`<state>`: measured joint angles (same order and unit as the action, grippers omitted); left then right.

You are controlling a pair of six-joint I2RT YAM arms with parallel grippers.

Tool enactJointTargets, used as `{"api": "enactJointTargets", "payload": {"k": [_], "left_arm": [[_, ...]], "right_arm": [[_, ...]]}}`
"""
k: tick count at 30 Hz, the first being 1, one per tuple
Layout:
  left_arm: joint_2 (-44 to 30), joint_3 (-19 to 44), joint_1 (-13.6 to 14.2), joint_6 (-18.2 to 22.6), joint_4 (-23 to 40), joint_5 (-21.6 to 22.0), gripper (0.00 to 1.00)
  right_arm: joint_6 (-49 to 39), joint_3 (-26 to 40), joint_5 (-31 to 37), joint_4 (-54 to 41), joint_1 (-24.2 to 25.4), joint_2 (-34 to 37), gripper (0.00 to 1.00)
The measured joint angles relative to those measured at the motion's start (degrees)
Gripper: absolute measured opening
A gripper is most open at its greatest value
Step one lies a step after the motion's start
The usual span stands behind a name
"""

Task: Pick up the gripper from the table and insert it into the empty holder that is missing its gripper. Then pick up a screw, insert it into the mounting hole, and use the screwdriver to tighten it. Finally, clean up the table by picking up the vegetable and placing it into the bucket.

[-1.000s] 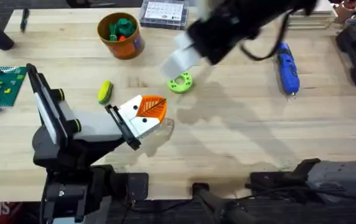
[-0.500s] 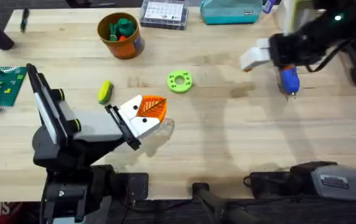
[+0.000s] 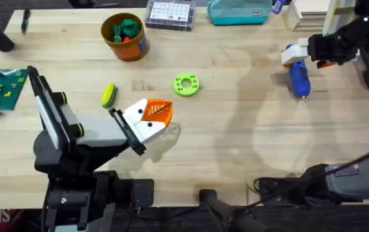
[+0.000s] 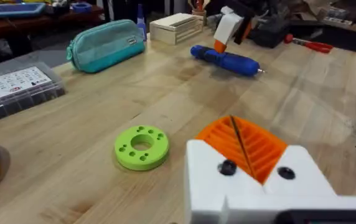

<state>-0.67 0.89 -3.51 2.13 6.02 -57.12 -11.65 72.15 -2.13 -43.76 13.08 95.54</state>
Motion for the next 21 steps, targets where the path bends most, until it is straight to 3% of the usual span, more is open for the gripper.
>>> {"api": "enactJointTargets", "payload": {"k": [6,15,21], "left_arm": [[0.0,0.0,0.0,0.0,0.0,0.0,0.005],[0.0,0.0,0.0,0.0,-0.1,1.2,0.005],[0.0,0.0,0.0,0.0,-0.2,1.4,0.005]], "right_arm": [[-1.3,8.8,0.2,-0.4,0.2,10.0,0.994],[-2.1,10.2,1.0,1.6,0.6,18.0,0.994],[-2.1,10.3,1.0,1.8,0.6,18.2,0.993]]}}
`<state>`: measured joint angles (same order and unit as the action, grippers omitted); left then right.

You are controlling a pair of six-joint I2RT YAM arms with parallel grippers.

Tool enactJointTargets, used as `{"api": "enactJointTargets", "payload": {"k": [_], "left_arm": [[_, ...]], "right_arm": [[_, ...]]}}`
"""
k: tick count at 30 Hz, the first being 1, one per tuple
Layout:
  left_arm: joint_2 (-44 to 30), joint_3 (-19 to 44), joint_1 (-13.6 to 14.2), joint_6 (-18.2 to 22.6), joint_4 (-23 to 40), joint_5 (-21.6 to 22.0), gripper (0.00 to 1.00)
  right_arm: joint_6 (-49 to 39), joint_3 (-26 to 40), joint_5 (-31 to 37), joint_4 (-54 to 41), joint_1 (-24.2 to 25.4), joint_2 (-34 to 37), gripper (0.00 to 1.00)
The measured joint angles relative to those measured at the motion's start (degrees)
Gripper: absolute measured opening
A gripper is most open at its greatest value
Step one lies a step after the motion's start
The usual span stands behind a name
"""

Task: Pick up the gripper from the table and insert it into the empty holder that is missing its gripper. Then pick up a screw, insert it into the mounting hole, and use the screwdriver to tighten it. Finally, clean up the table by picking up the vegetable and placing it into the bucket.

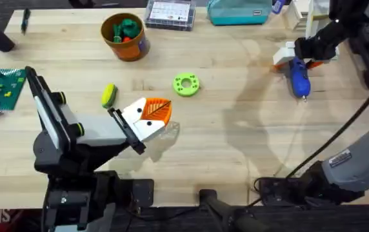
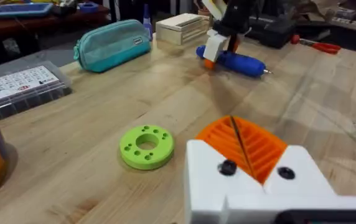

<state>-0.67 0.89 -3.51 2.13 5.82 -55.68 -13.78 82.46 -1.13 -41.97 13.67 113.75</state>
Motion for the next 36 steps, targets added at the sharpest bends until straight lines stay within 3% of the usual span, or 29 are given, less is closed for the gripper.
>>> {"api": "enactJointTargets", "payload": {"k": [6,8,11,14,16,17,23,29,36], "left_arm": [[0.0,0.0,0.0,0.0,0.0,0.1,0.005],[0.0,0.0,0.0,0.0,0.0,0.2,0.005],[0.0,0.0,0.0,0.0,0.0,0.3,0.005],[0.0,0.0,0.0,0.0,0.0,0.3,0.005],[0.0,0.0,0.0,0.0,0.0,0.3,0.005],[0.0,0.0,0.0,0.0,0.0,0.3,0.005],[0.0,0.0,0.0,0.0,0.0,0.3,0.005],[0.0,0.0,0.0,0.0,0.0,0.3,0.005],[0.0,0.0,0.0,0.0,0.0,0.3,0.005]], "right_arm": [[-0.8,0.0,0.3,0.4,0.0,0.0,0.907],[-1.5,0.0,0.4,0.5,0.1,0.0,0.832],[-2.8,0.0,1.1,1.6,0.3,0.3,0.508],[-3.4,0.1,1.3,2.1,0.4,0.4,0.274],[-4.1,0.1,1.3,2.5,0.5,0.5,0.051],[-4.1,0.1,1.3,2.7,0.5,0.7,0.020],[-4.9,0.1,1.2,2.6,0.5,0.6,0.021],[-1.4,0.9,0.4,-9.0,0.4,-1.1,0.019],[0.3,1.1,0.2,-14.5,-1.9,-12.8,0.016]]}}
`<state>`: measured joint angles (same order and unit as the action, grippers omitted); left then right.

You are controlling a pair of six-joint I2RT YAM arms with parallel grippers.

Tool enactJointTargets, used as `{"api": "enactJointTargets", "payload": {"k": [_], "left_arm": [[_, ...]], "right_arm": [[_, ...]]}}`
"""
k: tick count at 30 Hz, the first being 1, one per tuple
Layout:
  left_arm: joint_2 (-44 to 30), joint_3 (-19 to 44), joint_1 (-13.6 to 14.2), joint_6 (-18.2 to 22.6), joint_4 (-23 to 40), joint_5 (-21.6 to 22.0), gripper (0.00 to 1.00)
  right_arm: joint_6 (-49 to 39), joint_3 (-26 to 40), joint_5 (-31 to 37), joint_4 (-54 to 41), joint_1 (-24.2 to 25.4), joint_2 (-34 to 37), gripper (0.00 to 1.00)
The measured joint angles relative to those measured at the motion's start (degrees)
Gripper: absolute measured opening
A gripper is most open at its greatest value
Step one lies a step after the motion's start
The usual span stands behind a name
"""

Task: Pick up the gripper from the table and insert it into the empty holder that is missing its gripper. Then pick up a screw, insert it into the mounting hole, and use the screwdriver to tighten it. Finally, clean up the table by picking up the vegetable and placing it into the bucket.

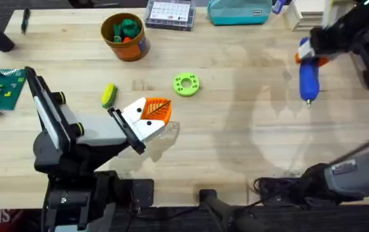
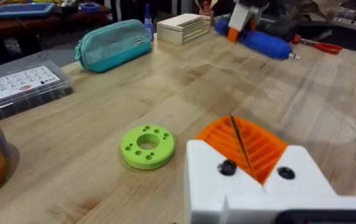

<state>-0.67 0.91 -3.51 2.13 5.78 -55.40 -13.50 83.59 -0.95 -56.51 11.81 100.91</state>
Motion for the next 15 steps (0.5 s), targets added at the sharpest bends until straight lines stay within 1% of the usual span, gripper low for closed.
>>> {"api": "enactJointTargets", "payload": {"k": [3,5,6,9,12,15], "left_arm": [[0.0,0.0,0.0,0.0,0.0,0.0,0.005],[0.0,0.0,0.0,0.0,0.0,0.0,0.005],[0.0,0.0,0.0,0.0,0.0,0.0,0.005],[0.0,0.0,0.0,0.0,0.0,0.0,0.005],[0.0,0.0,0.0,0.0,0.0,0.0,0.005],[0.0,0.0,0.0,0.0,0.0,0.0,0.005]], "right_arm": [[0.0,0.6,-1.5,-1.6,-2.0,-7.1,0.016],[0.0,1.1,-4.3,-3.4,-3.1,-11.5,0.015],[0.0,1.2,-8.7,-7.0,-4.6,-17.7,0.013],[0.0,0.7,-12.0,-7.8,-5.4,-23.5,0.013],[0.3,-3.2,-15.2,-4.7,-6.2,-31.0,0.012],[2.1,-11.0,-18.7,2.1,-8.0,-39.6,0.011]]}}
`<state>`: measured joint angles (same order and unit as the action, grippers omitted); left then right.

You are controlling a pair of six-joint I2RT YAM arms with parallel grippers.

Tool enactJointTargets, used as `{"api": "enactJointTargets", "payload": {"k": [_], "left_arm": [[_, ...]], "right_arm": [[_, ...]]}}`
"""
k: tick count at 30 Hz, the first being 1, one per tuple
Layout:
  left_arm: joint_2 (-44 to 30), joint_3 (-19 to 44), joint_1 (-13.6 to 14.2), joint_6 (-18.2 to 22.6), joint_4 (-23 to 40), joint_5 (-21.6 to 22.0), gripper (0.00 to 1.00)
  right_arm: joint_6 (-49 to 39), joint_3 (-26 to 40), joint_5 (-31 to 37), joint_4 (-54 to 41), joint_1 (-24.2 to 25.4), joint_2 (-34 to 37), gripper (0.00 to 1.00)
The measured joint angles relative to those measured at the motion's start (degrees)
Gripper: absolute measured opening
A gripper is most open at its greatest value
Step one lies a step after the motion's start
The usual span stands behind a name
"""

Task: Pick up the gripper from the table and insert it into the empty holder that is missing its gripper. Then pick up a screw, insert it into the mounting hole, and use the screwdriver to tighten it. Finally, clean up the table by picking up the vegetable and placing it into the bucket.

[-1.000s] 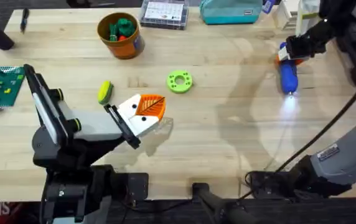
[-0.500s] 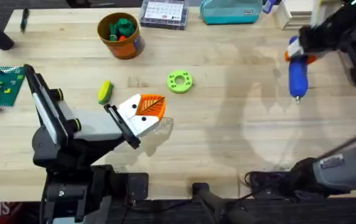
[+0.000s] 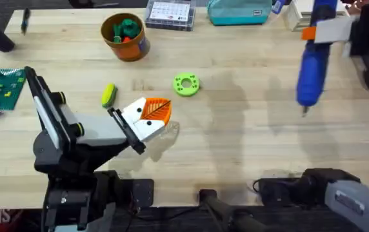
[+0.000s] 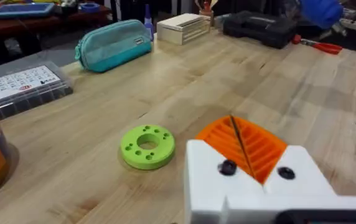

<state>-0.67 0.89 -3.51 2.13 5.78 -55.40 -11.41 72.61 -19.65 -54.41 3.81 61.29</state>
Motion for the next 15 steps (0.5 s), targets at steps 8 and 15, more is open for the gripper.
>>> {"api": "enactJointTargets", "payload": {"k": [8,15], "left_arm": [[0.0,0.0,0.0,0.0,0.0,0.0,0.005],[0.0,0.0,0.0,0.0,0.0,0.0,0.005]], "right_arm": [[10.5,-20.3,-11.2,31.2,-8.5,-15.5,0.011],[15.6,-25.2,-18.5,52.3,-20.5,-15.4,0.011]]}}
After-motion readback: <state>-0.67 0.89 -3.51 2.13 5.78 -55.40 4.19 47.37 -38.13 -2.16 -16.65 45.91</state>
